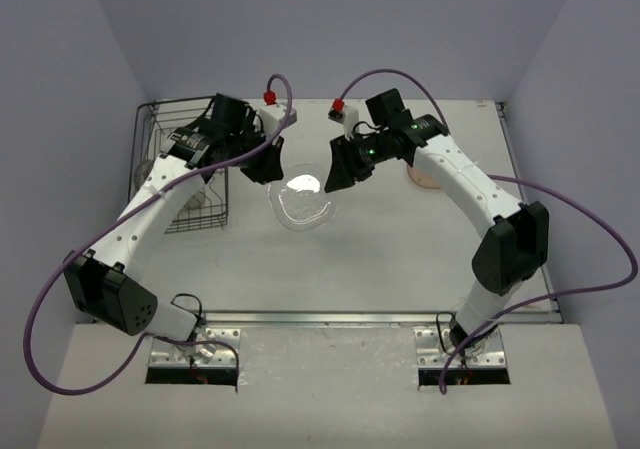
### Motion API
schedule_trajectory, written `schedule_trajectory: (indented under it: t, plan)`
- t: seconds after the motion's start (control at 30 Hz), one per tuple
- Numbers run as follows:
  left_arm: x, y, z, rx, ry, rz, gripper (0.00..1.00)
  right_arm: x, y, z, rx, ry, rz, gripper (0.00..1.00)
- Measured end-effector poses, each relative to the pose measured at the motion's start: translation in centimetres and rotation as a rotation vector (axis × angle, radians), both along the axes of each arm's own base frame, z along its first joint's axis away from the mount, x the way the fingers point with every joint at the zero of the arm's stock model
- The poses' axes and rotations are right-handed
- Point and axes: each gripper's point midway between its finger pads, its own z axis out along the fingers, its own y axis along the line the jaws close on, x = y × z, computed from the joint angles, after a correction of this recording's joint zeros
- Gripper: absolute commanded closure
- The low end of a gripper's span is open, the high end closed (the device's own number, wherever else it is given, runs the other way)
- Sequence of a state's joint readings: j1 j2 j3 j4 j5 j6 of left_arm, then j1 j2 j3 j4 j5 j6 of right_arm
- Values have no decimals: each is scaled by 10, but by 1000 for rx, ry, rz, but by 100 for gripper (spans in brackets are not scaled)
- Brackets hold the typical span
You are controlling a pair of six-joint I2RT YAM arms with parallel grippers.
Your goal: Unload the plates from the dish rack
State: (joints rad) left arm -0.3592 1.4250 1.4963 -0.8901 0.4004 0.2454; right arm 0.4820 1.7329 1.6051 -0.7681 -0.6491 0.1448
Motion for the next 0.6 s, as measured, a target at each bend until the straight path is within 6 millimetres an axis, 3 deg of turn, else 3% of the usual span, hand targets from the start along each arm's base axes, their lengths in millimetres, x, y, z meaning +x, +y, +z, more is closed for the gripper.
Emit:
schedule_trajectory:
  t: [0.13,0.17,0.23,0.27,0.3,0.33,0.47,0.6]
  plan:
    - [1,-2,1,-11,0,4,100,3,2,-10,-10,27,-9,84]
    - [1,-2,2,-14,0,6,95,4,2,-12,-10,35,-11,88]
    - [1,-2,2,-16,0,9,57,3,3,-13,-10,44,-12,100]
    - [2,-2,2,-18,0,11,24,3,3,-13,-9,45,-12,100]
    - [3,-2,3,-18,-2,16,5,3,3,-13,-8,47,-13,100]
    - [3,-2,3,-18,-5,20,0,4,3,-13,-7,48,-14,100]
    - [12,5,3,3,-17,87,0,8,-3,-14,-4,52,-30,100]
    - [23,19,3,30,-35,171,0,29,-36,-16,-6,64,-117,100]
